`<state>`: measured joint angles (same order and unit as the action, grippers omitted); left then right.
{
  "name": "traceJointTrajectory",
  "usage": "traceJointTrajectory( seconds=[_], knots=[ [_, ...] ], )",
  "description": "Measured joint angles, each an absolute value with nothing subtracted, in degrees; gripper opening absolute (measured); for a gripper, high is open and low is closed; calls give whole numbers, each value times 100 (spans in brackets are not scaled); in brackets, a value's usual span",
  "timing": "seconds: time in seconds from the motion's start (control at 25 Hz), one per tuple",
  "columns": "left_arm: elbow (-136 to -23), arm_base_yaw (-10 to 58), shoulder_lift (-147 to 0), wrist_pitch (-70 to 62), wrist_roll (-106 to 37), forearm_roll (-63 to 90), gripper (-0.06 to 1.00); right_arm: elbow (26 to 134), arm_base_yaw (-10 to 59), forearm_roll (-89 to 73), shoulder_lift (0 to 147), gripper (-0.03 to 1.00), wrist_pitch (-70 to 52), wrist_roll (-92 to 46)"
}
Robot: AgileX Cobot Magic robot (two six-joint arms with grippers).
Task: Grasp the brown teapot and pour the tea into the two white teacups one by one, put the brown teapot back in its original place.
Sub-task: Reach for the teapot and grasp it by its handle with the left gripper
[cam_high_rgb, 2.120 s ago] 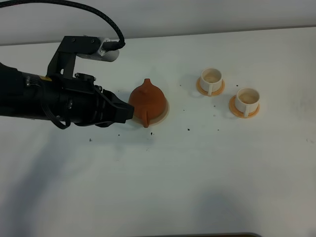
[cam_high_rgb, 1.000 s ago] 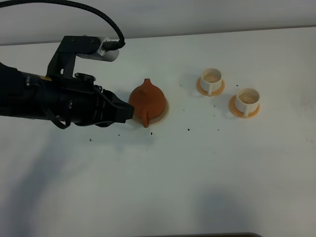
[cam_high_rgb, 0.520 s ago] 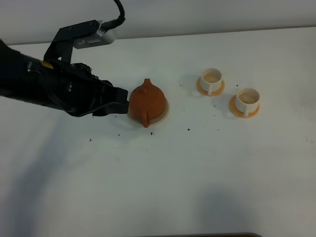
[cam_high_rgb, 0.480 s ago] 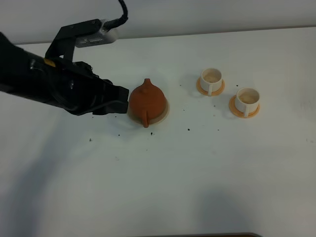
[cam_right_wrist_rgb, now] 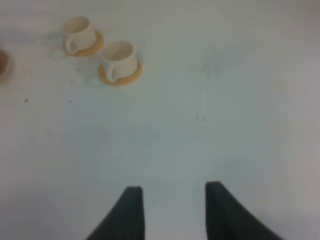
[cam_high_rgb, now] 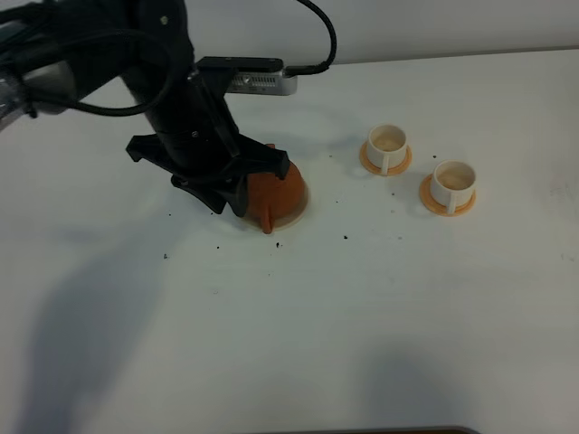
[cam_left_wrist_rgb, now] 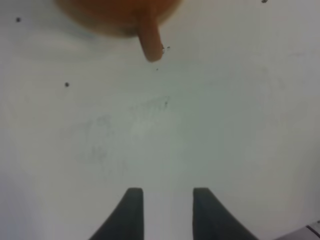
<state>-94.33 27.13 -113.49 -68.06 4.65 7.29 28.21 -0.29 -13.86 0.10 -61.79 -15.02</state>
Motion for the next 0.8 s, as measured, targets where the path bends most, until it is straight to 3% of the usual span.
traceJointTrajectory(
  seconds=[0.32,0.8],
  knots=[
    [-10766,2713,-12674,-6805,866,763,25,2821,-29,-1386,10,29,-6179,-1502],
    [-10652,2713,-12684,-6805,788,829,25,2821,-29,-1386,10,29,-6179,-1502]
  ],
)
